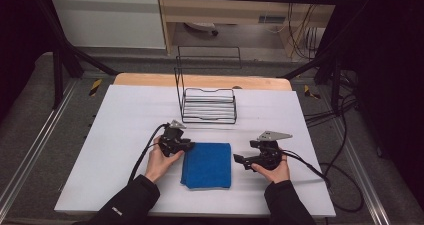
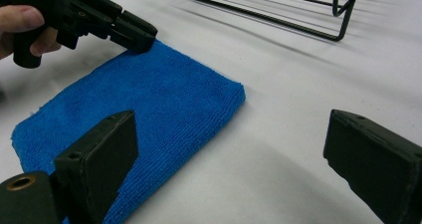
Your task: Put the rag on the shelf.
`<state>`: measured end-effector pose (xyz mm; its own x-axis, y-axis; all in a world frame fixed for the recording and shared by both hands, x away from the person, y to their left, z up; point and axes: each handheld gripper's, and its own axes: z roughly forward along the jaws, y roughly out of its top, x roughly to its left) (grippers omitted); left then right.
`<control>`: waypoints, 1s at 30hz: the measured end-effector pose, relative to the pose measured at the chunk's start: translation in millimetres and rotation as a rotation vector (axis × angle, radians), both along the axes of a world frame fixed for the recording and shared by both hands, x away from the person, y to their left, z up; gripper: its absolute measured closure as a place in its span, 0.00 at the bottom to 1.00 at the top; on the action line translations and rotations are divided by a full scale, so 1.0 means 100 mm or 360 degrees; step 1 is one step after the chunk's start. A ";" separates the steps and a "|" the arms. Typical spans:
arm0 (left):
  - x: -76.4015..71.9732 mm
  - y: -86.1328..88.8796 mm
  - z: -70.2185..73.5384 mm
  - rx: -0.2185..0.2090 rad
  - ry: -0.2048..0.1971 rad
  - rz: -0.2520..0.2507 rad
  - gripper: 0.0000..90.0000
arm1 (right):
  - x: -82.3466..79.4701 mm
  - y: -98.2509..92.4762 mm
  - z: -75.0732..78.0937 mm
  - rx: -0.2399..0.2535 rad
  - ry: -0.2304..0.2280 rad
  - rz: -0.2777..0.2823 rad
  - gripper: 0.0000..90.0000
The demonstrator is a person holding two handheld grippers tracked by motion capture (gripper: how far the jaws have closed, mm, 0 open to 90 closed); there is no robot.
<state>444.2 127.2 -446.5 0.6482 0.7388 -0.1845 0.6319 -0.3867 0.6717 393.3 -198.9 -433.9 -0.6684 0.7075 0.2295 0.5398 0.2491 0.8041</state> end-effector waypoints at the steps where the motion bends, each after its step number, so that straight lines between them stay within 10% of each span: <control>1: 0.00 -0.01 0.00 -0.0006 0.0006 -0.0011 0.86 | 0.00 0.00 0.00 0.0001 -0.0004 0.0000 0.09; 13: -0.02 -0.02 0.00 0.0017 0.0003 -0.0042 0.91 | 0.13 0.14 0.00 -0.0071 0.0015 -0.0067 0.16; 30: -0.05 -0.04 -0.01 0.0059 -0.0051 -0.0058 0.91 | 0.41 0.41 -0.19 -0.0148 0.0164 -0.0117 0.67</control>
